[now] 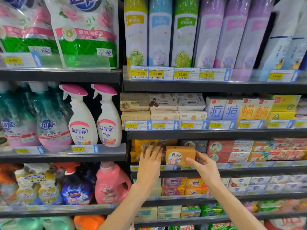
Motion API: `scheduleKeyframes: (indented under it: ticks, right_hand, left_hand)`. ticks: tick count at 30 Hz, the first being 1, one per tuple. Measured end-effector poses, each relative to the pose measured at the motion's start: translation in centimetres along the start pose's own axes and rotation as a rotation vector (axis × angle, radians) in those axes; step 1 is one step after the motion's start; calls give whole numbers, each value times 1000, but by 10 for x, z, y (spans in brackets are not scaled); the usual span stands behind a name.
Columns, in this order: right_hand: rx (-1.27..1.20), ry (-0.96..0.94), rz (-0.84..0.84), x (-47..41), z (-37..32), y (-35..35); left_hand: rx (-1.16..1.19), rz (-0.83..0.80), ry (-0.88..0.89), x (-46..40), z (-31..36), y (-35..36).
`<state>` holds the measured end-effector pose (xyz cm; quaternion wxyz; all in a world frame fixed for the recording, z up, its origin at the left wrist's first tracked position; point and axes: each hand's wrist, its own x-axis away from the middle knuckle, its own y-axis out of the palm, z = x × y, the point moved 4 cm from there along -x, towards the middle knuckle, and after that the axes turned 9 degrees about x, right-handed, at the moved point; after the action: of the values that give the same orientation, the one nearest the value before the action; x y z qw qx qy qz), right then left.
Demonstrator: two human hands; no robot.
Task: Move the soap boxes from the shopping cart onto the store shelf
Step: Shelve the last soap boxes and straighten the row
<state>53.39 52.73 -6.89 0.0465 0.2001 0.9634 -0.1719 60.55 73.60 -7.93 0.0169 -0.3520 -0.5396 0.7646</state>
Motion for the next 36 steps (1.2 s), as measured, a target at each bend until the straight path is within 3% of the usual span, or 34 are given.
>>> scheduleKeyframes:
  ticks: [13, 23, 30, 36]
  right_hand:
    - [7, 12, 37, -9, 1, 22]
    - [186, -74, 259, -12, -18, 50]
    - [204, -116, 335, -10, -25, 68]
    - [378, -135, 410, -18, -26, 73]
  left_hand:
    - [91, 18, 26, 13, -25, 3]
    - [207, 71, -87, 32, -45, -9]
    - [234, 69, -60, 36, -47, -10]
    - [256, 58, -48, 41, -49, -8]
